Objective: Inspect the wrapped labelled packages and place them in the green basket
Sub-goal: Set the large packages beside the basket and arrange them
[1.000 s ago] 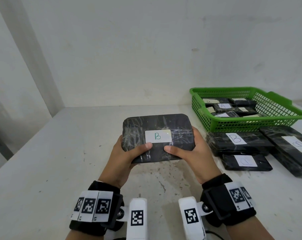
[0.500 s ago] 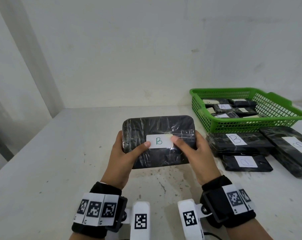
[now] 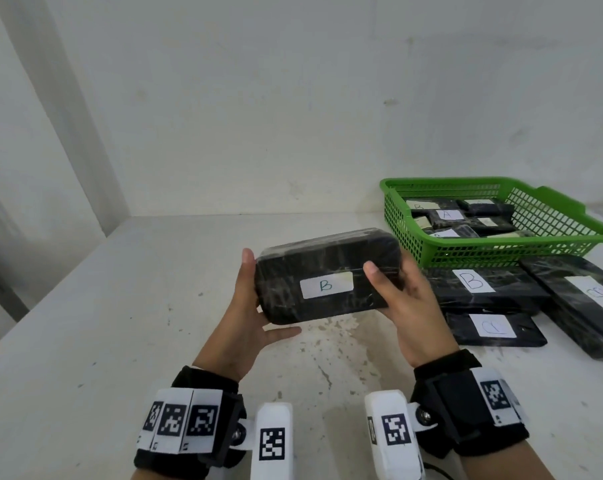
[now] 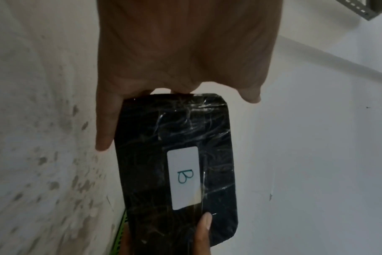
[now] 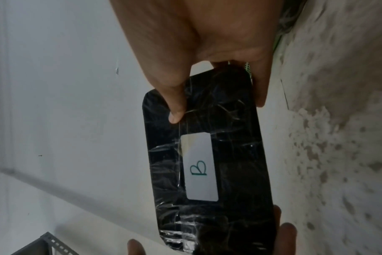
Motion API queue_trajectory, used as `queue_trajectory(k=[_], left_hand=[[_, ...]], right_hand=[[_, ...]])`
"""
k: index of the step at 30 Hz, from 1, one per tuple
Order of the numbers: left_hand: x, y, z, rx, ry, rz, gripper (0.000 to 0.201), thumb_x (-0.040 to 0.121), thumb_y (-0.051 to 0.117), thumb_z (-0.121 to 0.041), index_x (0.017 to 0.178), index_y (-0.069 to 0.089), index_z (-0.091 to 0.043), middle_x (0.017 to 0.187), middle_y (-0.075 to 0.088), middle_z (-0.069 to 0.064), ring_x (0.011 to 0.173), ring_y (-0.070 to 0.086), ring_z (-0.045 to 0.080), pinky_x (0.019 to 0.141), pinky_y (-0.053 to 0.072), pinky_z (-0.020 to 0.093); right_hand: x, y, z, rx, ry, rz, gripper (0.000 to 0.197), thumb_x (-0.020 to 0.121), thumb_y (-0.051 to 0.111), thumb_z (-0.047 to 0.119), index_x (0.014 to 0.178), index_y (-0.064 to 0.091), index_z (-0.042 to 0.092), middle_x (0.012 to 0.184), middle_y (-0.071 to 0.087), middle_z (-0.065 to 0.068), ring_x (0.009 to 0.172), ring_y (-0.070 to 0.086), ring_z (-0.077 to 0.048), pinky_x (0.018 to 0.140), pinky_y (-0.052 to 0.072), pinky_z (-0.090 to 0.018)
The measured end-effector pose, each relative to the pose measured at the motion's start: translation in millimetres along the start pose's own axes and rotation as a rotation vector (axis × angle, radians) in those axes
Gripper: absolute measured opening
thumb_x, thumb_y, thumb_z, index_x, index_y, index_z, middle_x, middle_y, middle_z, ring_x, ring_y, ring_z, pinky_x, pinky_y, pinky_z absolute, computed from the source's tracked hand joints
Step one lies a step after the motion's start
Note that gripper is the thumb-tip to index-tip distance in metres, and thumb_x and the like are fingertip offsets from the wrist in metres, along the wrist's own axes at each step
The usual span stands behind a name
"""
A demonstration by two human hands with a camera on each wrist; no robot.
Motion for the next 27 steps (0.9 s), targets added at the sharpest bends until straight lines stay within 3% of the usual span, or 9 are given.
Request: queue_trajectory(k=[3, 6, 10, 12, 14, 17, 19, 22, 27], left_hand=[[0, -1, -3, -0.054, 0.032, -0.043, 0.084, 0.063, 0.041, -0.082, 0.132, 0.057, -0.036, 0.127, 0.067, 0.001, 0.12, 0.061, 0.026, 0.095, 0.052, 0.05], [0, -10, -9, -0.049, 0.129, -0.143, 0.048, 0.083, 0.057, -0.065, 0.115, 0.065, -0.031, 0.116, 0.071, -0.001, 0.116, 0.063, 0.024, 0.097, 0.052, 0.049], [1, -16, -16, -0.012, 0.248, -0.201, 0.053, 0.071, 0.057, -0.053, 0.108, 0.062, -0.015, 0.113, 0.068, 0.01, 0.11, 0.063, 0.025, 0.095, 0.053, 0.044], [1, -17, -16, 0.0, 0.288, -0.201, 0.052, 0.065, 0.056, -0.054, 0.101, 0.061, -0.017, 0.105, 0.069, 0.005, 0.104, 0.063, 0.021, 0.094, 0.051, 0.044], [1, -16, -16, -0.001, 0.304, -0.186, 0.05, 0.065, 0.057, -0.056, 0.099, 0.061, -0.02, 0.102, 0.068, 0.0, 0.103, 0.061, 0.018, 0.096, 0.048, 0.045], [1, -12, -12, -0.067, 0.257, -0.12, 0.061, 0.063, 0.058, -0.066, 0.108, 0.06, -0.025, 0.113, 0.066, -0.004, 0.113, 0.059, 0.017, 0.1, 0.045, 0.045], [3, -10, -9, -0.075, 0.212, -0.079, 0.061, 0.063, 0.06, -0.067, 0.11, 0.061, -0.027, 0.119, 0.066, -0.003, 0.119, 0.058, 0.017, 0.101, 0.045, 0.046], [7, -14, -7, -0.044, 0.195, -0.118, 0.052, 0.063, 0.07, -0.049, 0.104, 0.059, -0.018, 0.106, 0.068, 0.0, 0.11, 0.062, 0.017, 0.099, 0.05, 0.044], [10, -18, -2, -0.04, 0.169, -0.178, 0.016, 0.088, 0.061, -0.024, 0.094, 0.053, -0.012, 0.099, 0.061, 0.005, 0.103, 0.059, 0.021, 0.095, 0.052, 0.042]], right_hand=[[0, 3, -5, -0.018, 0.036, 0.03, 0.053, 0.082, 0.069, 0.03, 0.133, 0.057, 0.025, 0.123, 0.068, 0.004, 0.119, 0.062, -0.016, 0.101, 0.05, -0.045], [-2, 11, -16, -0.028, 0.15, 0.105, 0.056, 0.08, 0.071, 0.056, 0.131, 0.054, 0.042, 0.129, 0.063, 0.012, 0.123, 0.057, -0.012, 0.101, 0.046, -0.043], [-5, 13, -28, 0.055, 0.305, 0.133, 0.096, 0.052, 0.062, 0.09, 0.135, 0.053, 0.043, 0.134, 0.059, 0.002, 0.121, 0.057, -0.024, 0.099, 0.05, -0.046], [-4, 11, -31, 0.087, 0.324, 0.1, 0.088, 0.056, 0.067, 0.082, 0.128, 0.06, 0.033, 0.122, 0.063, -0.002, 0.107, 0.063, -0.025, 0.095, 0.054, -0.045], [-3, 12, -28, 0.142, 0.298, 0.054, 0.059, 0.065, 0.071, 0.062, 0.109, 0.066, 0.023, 0.107, 0.066, -0.006, 0.097, 0.064, -0.023, 0.097, 0.054, -0.044], [-2, 12, -24, 0.213, 0.252, -0.009, 0.039, 0.068, 0.068, 0.048, 0.092, 0.061, 0.017, 0.099, 0.061, -0.016, 0.092, 0.061, -0.023, 0.097, 0.051, -0.043], [-1, 11, -23, 0.219, 0.234, -0.018, 0.039, 0.067, 0.068, 0.047, 0.091, 0.061, 0.018, 0.097, 0.061, -0.014, 0.092, 0.061, -0.022, 0.097, 0.051, -0.042], [-2, 12, -25, 0.157, 0.251, 0.013, 0.032, 0.072, 0.064, 0.046, 0.093, 0.064, 0.022, 0.098, 0.06, -0.011, 0.093, 0.059, -0.023, 0.099, 0.049, -0.043], [-9, 15, -31, 0.111, 0.3, 0.049, 0.049, 0.066, 0.065, 0.075, 0.099, 0.066, 0.038, 0.1, 0.064, 0.007, 0.1, 0.059, -0.019, 0.098, 0.048, -0.047]])
Point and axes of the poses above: each hand's wrist, its own x-axis towards the middle knuckle, its own y-axis out of the palm, z = x × y, the point moved 8 cm from there along x, towards the middle knuckle
